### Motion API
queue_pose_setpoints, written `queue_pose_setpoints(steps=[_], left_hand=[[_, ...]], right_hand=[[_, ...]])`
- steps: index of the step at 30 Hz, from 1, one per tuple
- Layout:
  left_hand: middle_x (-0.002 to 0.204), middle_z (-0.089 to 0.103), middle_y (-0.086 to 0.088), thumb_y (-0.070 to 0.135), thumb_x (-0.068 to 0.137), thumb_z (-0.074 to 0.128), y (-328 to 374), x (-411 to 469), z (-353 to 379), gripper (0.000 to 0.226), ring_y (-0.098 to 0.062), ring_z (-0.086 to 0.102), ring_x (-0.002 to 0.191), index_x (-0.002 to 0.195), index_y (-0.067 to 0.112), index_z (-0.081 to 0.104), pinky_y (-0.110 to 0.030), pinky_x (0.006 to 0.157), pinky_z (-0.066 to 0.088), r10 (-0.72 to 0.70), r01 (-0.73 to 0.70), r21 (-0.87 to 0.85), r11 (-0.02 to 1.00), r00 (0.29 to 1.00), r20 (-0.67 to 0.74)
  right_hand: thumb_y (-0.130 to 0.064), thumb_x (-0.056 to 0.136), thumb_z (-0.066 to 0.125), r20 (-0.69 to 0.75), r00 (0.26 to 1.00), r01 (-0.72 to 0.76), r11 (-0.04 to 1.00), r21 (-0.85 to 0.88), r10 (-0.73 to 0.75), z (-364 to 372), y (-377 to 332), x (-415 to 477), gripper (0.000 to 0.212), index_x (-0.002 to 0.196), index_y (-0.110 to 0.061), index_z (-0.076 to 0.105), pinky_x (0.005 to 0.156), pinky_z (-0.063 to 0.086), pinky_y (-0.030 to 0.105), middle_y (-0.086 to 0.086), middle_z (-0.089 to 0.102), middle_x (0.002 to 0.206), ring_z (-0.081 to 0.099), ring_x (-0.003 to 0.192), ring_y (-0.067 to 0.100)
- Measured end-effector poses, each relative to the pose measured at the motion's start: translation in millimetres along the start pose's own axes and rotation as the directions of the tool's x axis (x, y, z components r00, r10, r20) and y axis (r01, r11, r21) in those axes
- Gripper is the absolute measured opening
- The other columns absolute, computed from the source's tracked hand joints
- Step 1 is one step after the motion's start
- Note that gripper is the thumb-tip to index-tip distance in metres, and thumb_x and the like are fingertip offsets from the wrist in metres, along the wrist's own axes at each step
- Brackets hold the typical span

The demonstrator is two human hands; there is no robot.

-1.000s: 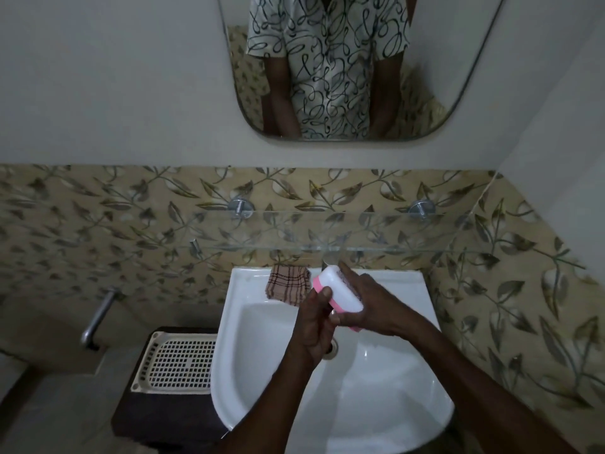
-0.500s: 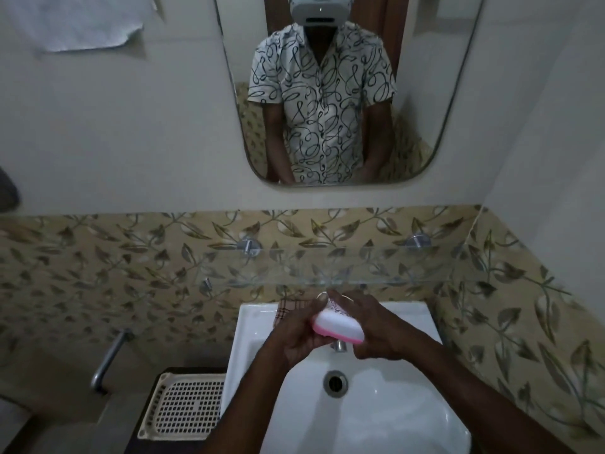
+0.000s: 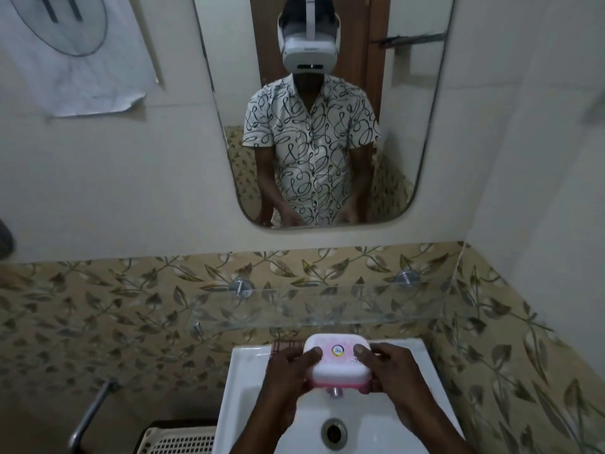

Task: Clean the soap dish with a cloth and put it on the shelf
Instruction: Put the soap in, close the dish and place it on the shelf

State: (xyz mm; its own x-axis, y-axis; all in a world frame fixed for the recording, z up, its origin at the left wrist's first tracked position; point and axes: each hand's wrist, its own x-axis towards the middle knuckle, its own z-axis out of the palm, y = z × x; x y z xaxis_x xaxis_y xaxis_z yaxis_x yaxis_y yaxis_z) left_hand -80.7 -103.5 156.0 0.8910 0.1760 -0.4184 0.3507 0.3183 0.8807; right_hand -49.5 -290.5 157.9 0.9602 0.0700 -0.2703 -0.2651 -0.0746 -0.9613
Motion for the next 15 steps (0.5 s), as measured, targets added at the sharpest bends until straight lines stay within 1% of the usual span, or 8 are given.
queue_pose_setpoints(steps=[2,5,7,9,11,12,13,15], left_hand=[[0.087,0.077,-0.019,0.024,0.073,0.079,15,2,1,0.023,-0.03,0.07,0.075,0.09,0.008,0.078,-0.045,0.066,0.056,0.172,-0.164,0.157,0.974,0.984,-0.041],[0.072,0.076,-0.014,0.03,0.066,0.082,42,19,10,0.023,-0.027,0.07,0.065,0.079,0.01,0.08,-0.054,0.068,0.058,0.325,-0.269,0.333,0.904,0.938,-0.124],[0.067,0.074,-0.017,0.025,0.068,0.083,59,36,18,0.022,-0.027,0.07,0.06,0.078,0.007,0.079,-0.053,0.065,0.06,0.36,-0.279,0.378,0.883,0.919,-0.161],[0.067,0.072,-0.022,0.029,0.063,0.085,69,54,25,0.028,-0.029,0.071,0.06,0.073,0.004,0.078,-0.047,0.062,0.061,0.396,-0.283,0.436,0.854,0.898,-0.193],[0.074,0.071,-0.026,0.032,0.063,0.085,72,71,28,0.034,-0.03,0.072,0.072,0.073,0.001,0.078,-0.028,0.053,0.05,0.416,-0.258,0.526,0.811,0.885,-0.207],[0.076,0.07,-0.027,0.032,0.063,0.085,73,77,29,0.035,-0.028,0.072,0.076,0.074,-0.001,0.077,-0.026,0.049,0.042,0.414,-0.239,0.552,0.798,0.884,-0.216],[0.075,0.07,-0.028,0.033,0.061,0.085,73,85,29,0.038,-0.029,0.072,0.076,0.073,-0.002,0.076,-0.028,0.048,0.042,0.41,-0.226,0.568,0.791,0.886,-0.217],[0.067,0.07,-0.026,0.041,0.051,0.082,72,98,29,0.047,-0.034,0.073,0.07,0.07,-0.002,0.075,-0.038,0.055,0.054,0.398,-0.196,0.61,0.768,0.891,-0.216]], right_hand=[[-0.024,0.082,0.077,-0.028,0.995,0.09,0.993,-0.072,-0.092,1,-17,9,0.019,0.08,-0.005,0.074,0.058,0.058,0.053,0.021,0.073,0.076,0.067,0.06,0.028],[-0.024,0.083,0.075,-0.09,0.972,0.198,0.964,-0.179,-0.216,8,-44,33,0.016,0.088,-0.009,0.075,0.058,0.061,0.044,0.014,0.074,0.081,0.069,0.067,0.022],[-0.03,0.084,0.073,-0.128,0.945,0.238,0.904,-0.356,-0.3,13,-58,58,0.024,0.092,-0.008,0.077,0.06,0.052,0.032,0.014,0.075,0.083,0.067,0.071,0.022],[-0.034,0.085,0.07,-0.145,0.942,0.205,0.859,-0.469,-0.304,17,-64,80,0.032,0.088,-0.002,0.076,0.061,0.037,0.027,0.019,0.074,0.083,0.061,0.071,0.021],[-0.036,0.085,0.07,-0.17,0.95,0.151,0.86,-0.488,-0.263,20,-62,98,0.036,0.082,0.0,0.075,0.061,0.034,0.027,0.022,0.074,0.083,0.063,0.072,0.026],[-0.036,0.084,0.071,-0.184,0.948,0.137,0.857,-0.497,-0.258,21,-60,106,0.037,0.08,0.0,0.074,0.061,0.035,0.027,0.023,0.073,0.082,0.066,0.075,0.029],[-0.037,0.083,0.071,-0.197,0.946,0.127,0.852,-0.509,-0.258,23,-57,112,0.038,0.079,0.0,0.074,0.061,0.036,0.028,0.023,0.073,0.082,0.068,0.079,0.032],[-0.038,0.082,0.072,-0.218,0.939,0.113,0.837,-0.536,-0.267,24,-52,123,0.038,0.079,0.0,0.073,0.062,0.037,0.028,0.023,0.073,0.083,0.068,0.084,0.033]])
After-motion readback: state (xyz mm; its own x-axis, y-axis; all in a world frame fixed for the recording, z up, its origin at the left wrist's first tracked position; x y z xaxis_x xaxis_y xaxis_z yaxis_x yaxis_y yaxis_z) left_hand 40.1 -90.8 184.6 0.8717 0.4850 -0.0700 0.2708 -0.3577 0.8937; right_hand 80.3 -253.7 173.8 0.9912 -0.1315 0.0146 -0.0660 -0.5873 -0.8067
